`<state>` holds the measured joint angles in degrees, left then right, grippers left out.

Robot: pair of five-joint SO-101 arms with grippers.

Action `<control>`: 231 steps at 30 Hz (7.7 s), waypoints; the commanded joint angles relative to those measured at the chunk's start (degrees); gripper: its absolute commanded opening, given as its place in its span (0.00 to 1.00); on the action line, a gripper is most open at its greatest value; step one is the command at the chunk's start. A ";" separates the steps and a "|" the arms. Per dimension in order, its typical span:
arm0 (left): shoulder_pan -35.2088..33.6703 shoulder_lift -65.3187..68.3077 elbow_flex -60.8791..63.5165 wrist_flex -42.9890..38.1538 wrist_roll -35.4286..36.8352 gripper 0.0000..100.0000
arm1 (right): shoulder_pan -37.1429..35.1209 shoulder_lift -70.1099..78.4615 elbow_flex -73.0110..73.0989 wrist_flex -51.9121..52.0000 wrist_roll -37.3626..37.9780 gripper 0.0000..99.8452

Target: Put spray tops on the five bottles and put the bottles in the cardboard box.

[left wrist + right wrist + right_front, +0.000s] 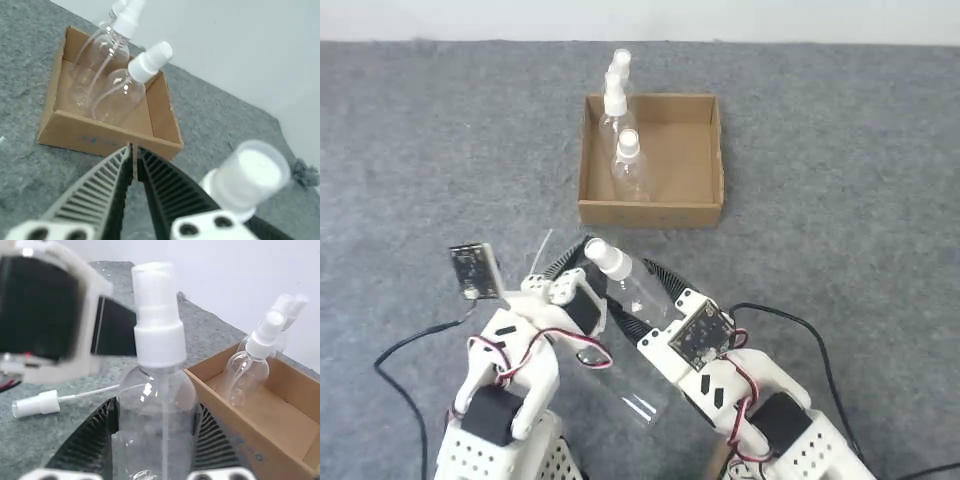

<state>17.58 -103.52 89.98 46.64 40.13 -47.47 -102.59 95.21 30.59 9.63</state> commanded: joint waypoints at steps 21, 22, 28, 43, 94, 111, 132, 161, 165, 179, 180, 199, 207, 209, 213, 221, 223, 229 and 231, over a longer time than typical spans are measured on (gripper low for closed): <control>6.42 -0.88 -1.45 2.64 -5.45 0.01 | -0.92 0.31 1.23 3.56 -0.09 0.01; 6.77 -0.88 -1.89 3.34 -6.42 0.01 | -0.92 0.31 1.23 3.56 -0.09 0.01; 6.86 -0.88 -2.77 4.92 -7.12 0.01 | -0.66 0.40 1.23 3.56 -0.09 0.01; 7.03 -0.88 -5.76 9.67 -7.21 0.01 | -0.57 -0.04 1.23 5.14 -0.09 0.01; -8.26 -0.88 -9.10 10.73 -5.63 0.01 | 2.59 -0.04 1.23 5.93 -0.09 0.01; -20.48 -0.88 -5.41 4.84 -0.44 0.01 | 10.59 -0.04 -6.95 11.38 -0.18 0.01; -20.48 -0.88 -1.01 1.32 -0.70 0.01 | 10.77 14.20 -37.19 16.92 5.63 0.01; -20.57 -0.88 -0.92 1.67 -0.79 0.01 | 24.57 65.45 -53.19 -22.81 5.27 0.01; -20.57 -0.88 -0.92 1.67 -0.79 0.01 | 26.51 72.31 -59.25 -24.22 0.88 0.01; -23.91 -0.88 -0.92 1.32 -0.79 0.01 | 29.58 100.62 -82.55 -24.13 -3.52 0.01; -24.00 -0.88 -0.92 1.32 -0.79 0.01 | 29.58 102.55 -84.13 -24.13 -3.52 0.01; -24.18 -0.88 -0.92 1.32 -0.79 0.01 | 33.98 121.54 -93.45 -29.93 -3.52 0.01; -24.18 -0.88 -0.84 1.32 -0.79 0.01 | 33.54 128.66 -93.45 -35.47 -3.52 0.01; -24.18 -0.88 -0.84 1.32 -0.79 0.01 | 33.27 129.71 -93.45 -35.47 -3.52 0.01; -24.18 -0.88 -0.84 1.32 -0.79 0.01 | 33.19 131.47 -93.45 -35.56 -3.52 0.01; -24.18 -0.88 -0.84 1.41 -0.79 0.01 | 33.10 133.67 -93.45 -35.30 -3.60 0.02; -24.18 -0.88 -0.84 1.41 -0.79 0.01 | 33.10 133.67 -93.36 -35.03 -3.60 0.06; -24.18 -0.88 -0.84 1.41 -0.79 0.01 | 32.48 133.85 -92.92 -34.86 -3.52 0.16; -24.18 -0.88 -0.84 1.49 -0.79 0.01 | 31.96 133.67 -92.40 -34.86 -3.52 0.17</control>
<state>-6.33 -103.52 89.80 49.89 38.90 -14.59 31.65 4.31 -3.96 6.55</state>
